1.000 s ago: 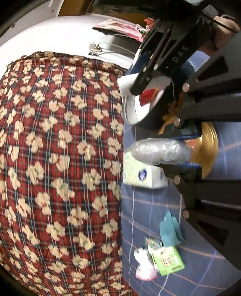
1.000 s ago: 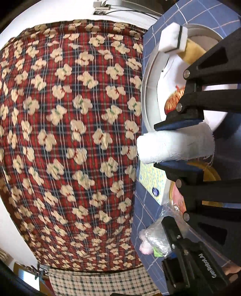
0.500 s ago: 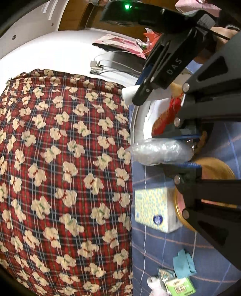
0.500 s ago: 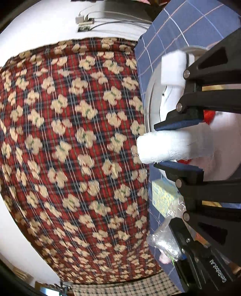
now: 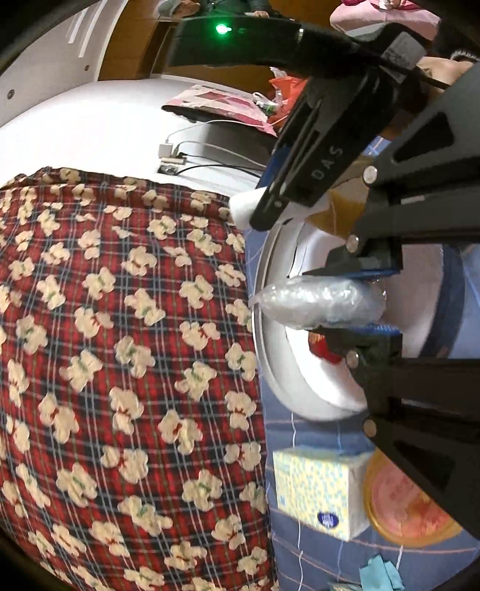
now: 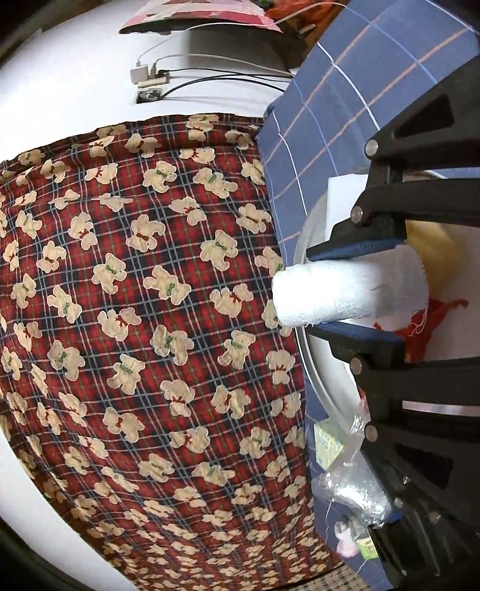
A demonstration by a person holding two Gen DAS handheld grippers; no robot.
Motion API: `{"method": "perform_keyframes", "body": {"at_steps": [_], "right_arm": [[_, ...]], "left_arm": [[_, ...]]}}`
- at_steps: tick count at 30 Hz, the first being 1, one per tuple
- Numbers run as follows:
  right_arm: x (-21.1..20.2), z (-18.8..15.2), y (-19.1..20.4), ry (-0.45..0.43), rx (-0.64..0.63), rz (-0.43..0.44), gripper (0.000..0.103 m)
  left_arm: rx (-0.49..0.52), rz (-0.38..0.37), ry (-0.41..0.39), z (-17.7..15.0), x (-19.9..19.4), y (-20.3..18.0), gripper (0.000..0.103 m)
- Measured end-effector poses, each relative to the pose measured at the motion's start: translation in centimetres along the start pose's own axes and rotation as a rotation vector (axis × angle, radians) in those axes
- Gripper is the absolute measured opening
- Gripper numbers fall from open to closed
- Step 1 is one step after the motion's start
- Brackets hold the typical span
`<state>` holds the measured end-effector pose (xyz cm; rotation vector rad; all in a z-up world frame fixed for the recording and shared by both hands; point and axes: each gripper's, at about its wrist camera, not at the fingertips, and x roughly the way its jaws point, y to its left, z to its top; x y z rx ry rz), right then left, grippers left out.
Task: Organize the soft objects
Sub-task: 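Carry the white roll and clear bag over the round tin with both grippers, then open both grippers to drop the roll and bag into the tin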
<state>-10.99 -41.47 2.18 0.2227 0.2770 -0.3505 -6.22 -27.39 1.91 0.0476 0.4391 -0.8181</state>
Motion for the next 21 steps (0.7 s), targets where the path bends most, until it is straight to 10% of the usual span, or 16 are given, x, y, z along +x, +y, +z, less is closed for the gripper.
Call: {"method": "perform_keyframes", "body": {"at_steps": [21], "right_arm": [[2.9, -0.3, -0.4, 0.095, -0.069, -0.025, 0.036]], "left_arm": [[0.040, 0.089, 0.091, -1.2, 3.4, -1.1, 0.018]]}}
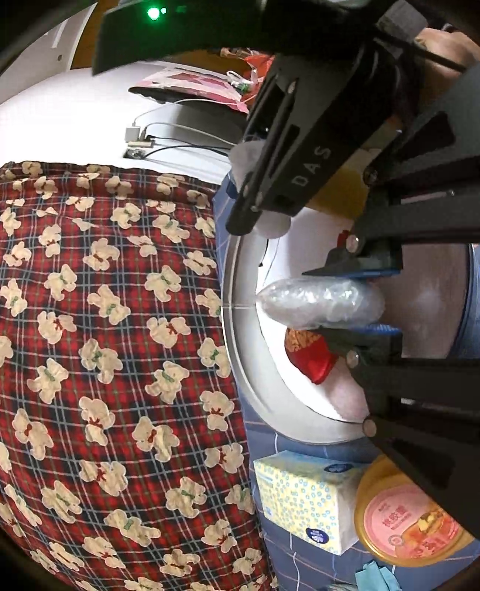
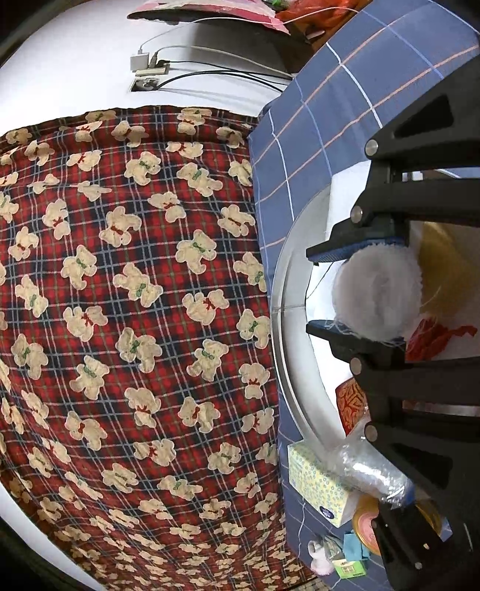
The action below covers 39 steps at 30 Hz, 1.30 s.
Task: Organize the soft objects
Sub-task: 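Open both grippers to drop the roll and bag into the tin, then withdraw both grippers from the tin toward the remaining items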
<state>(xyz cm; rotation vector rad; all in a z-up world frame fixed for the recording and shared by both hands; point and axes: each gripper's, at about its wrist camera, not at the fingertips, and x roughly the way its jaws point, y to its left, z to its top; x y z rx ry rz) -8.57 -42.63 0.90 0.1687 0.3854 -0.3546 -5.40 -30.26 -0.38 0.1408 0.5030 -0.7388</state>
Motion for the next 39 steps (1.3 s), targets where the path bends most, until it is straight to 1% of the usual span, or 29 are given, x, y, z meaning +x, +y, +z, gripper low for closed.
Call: {"method": "perform_keyframes", "body": {"at_steps": [1, 2, 3, 4, 5, 6, 7, 8, 9, 10, 11, 13, 17, 24, 28, 29, 33, 35, 39], "right_arm": [[0.0, 0.0, 0.1, -0.004, -0.002, 0.004, 0.038], [-0.1, 0.0, 0.2, -0.006, -0.003, 0.015, 0.046], [0.0, 0.1, 0.2, -0.004, 0.004, 0.046, 0.052], [0.0, 0.1, 0.1, 0.000, 0.021, 0.082, 0.070], [-0.1, 0.2, 0.0, -0.001, 0.034, 0.103, 0.084], [-0.3, 0.3, -0.1, -0.013, 0.053, 0.142, 0.085], [-0.6, 0.3, -0.2, -0.026, 0.066, 0.164, 0.085], [-1.0, 0.3, -0.2, -0.046, 0.079, 0.179, 0.085], [-1.3, 0.4, -0.3, -0.062, 0.086, 0.195, 0.085], [-1.5, 0.4, -0.4, -0.070, 0.092, 0.202, 0.085], [-1.6, 0.5, -0.4, -0.074, 0.096, 0.200, 0.085], [-1.7, 0.4, -0.5, -0.080, 0.111, 0.184, 0.085], [-1.9, 0.3, -1.0, -0.089, 0.137, 0.151, 0.085], [-2.7, 0.1, -1.1, -0.121, 0.122, 0.058, 0.085], [-3.0, -0.2, -1.4, -0.137, 0.138, 0.036, 0.085], [-3.2, -0.2, -1.4, -0.145, 0.138, 0.030, 0.085], [-4.8, -0.4, -1.2, -0.240, 0.127, -0.013, 0.085], [-5.5, -0.5, -0.9, -0.288, 0.115, -0.046, 0.089], [-5.7, -0.6, -0.3, -0.310, 0.089, -0.090, 0.089]], "left_arm": [[0.007, 0.013, -0.003, -0.1, 0.0, -0.1, 0.019], [0.013, 0.022, -0.007, -0.1, 0.0, -0.1, 0.019], [0.021, 0.034, -0.015, -0.1, -0.1, -0.2, 0.021], [0.027, 0.046, -0.019, -0.1, -0.2, -0.3, 0.034], [0.032, 0.055, -0.024, -0.2, -0.3, -0.4, 0.055], [0.033, 0.071, -0.036, -0.2, -0.6, -0.4, 0.066], [0.030, 0.086, -0.053, -0.2, -0.9, -0.4, 0.080], [0.027, 0.098, -0.072, -0.1, -1.2, -0.3, 0.088], [0.027, 0.105, -0.082, 0.0, -1.4, -0.3, 0.092], [0.026, 0.118, -0.097, 0.0, -1.7, -0.2, 0.099], [0.024, 0.140, -0.115, 0.0, -1.9, -0.2, 0.103], [0.024, 0.161, -0.127, 0.0, -2.1, 0.1, 0.103], [0.016, 0.176, -0.112, -0.2, -1.9, 0.8, 0.103], [0.007, 0.207, -0.119, -0.5, -2.5, 1.5, 0.103], [0.002, 0.213, -0.120, -0.7, -2.7, 1.7, 0.103], [0.003, 0.218, -0.123, -0.7, -2.8, 1.7, 0.103], [0.010, 0.227, -0.126, -0.8, -3.1, 1.9, 0.103], [0.007, 0.233, -0.117, -0.8, -3.1, 2.1, 0.103], [-0.002, 0.241, -0.119, -0.9, -3.4, 2.7, 0.103]]}}
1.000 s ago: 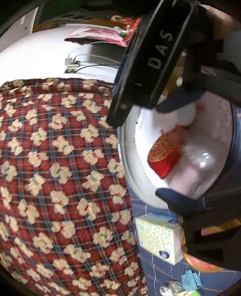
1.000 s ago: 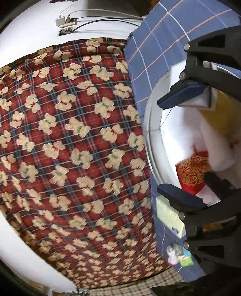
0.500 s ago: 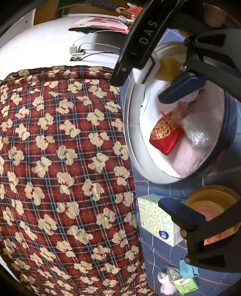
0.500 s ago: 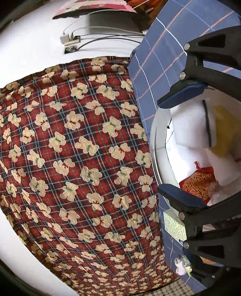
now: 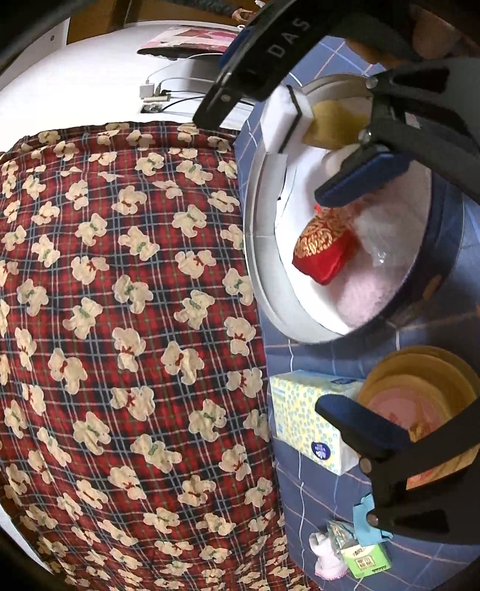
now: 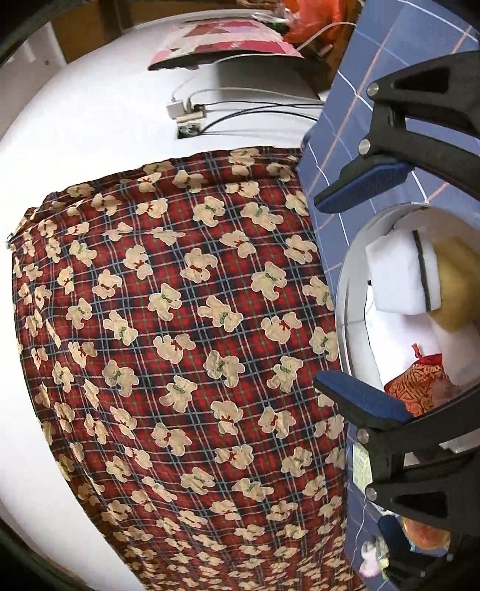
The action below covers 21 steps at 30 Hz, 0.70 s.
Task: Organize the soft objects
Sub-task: 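Withdraw both grippers from the tin toward the remaining items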
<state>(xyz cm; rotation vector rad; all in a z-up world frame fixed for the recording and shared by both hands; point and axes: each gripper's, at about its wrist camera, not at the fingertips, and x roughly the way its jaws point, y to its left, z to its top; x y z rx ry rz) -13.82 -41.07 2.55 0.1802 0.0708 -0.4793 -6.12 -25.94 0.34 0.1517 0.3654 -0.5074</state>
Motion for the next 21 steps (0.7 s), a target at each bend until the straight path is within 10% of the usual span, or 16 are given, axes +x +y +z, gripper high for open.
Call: {"method": "perform_keyframes", "body": {"at_steps": [21], "right_arm": [[-0.8, -1.3, 2.6, 0.040, -0.067, 0.003, 0.089]], "left_arm": [[0.031, 0.083, -0.055, -1.2, -3.4, 6.2, 0.103]]}}
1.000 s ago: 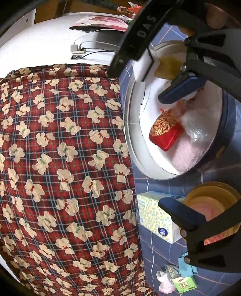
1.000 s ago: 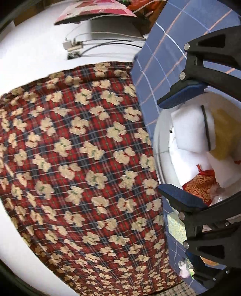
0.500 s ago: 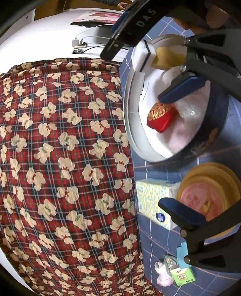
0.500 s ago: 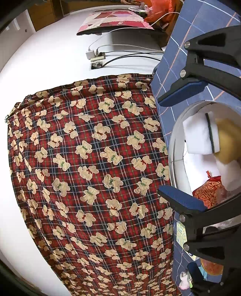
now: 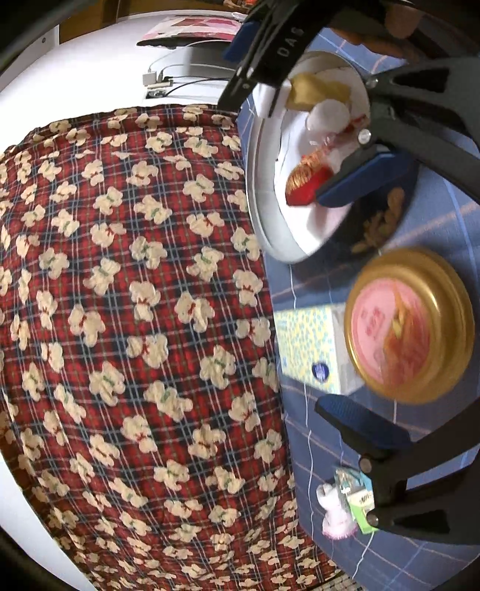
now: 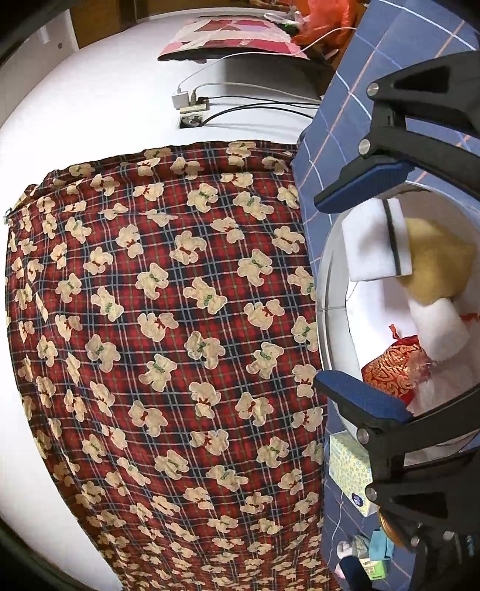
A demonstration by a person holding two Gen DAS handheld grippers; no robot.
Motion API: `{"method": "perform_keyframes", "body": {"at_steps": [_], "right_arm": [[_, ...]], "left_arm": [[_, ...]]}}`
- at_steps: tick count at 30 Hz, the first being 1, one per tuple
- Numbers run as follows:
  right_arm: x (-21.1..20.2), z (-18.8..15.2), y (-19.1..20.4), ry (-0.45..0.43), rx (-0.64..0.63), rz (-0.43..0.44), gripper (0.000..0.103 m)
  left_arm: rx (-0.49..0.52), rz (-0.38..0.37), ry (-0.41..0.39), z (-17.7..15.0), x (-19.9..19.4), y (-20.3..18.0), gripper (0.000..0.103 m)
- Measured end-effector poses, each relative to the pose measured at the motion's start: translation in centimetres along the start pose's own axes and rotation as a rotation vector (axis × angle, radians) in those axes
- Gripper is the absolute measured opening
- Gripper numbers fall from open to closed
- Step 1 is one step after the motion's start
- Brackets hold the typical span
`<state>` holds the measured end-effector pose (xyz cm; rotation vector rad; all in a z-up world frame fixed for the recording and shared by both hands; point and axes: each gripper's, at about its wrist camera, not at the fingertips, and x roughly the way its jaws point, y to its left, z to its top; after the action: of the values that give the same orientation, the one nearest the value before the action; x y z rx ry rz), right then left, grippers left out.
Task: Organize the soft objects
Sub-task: 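Withdraw both grippers from the tin toward the remaining items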
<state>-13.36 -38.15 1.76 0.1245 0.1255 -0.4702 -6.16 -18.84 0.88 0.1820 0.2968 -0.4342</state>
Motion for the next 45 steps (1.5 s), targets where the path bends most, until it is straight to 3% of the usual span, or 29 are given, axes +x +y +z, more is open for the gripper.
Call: {"method": "perform_keyframes", "body": {"at_steps": [11, 22, 29, 36, 45], "right_arm": [[-1.1, -0.6, 2.7, 0.041, 0.006, 0.023, 0.089], [-2.4, -1.4, 7.9, 0.066, -0.001, 0.133, 0.089], [-3.0, -2.0, 12.8, 0.081, -0.042, 0.221, 0.089], [-3.0, -2.6, 18.5, 0.117, -0.084, 0.328, 0.089], [-2.1, -3.5, 27.4, 0.217, -0.182, 0.487, 0.089]], "left_arm": [[-0.048, 0.075, 0.031, -0.9, -0.3, 6.8, 0.103], [-0.135, 0.193, 0.082, -2.0, 0.4, 15.0, 0.103], [-0.183, 0.274, 0.088, -2.7, 0.1, 20.6, 0.103], [-0.240, 0.406, 0.088, -3.5, -0.6, 26.6, 0.103], [-0.392, 0.452, 0.140, -5.2, -1.1, 32.6, 0.103]]}}
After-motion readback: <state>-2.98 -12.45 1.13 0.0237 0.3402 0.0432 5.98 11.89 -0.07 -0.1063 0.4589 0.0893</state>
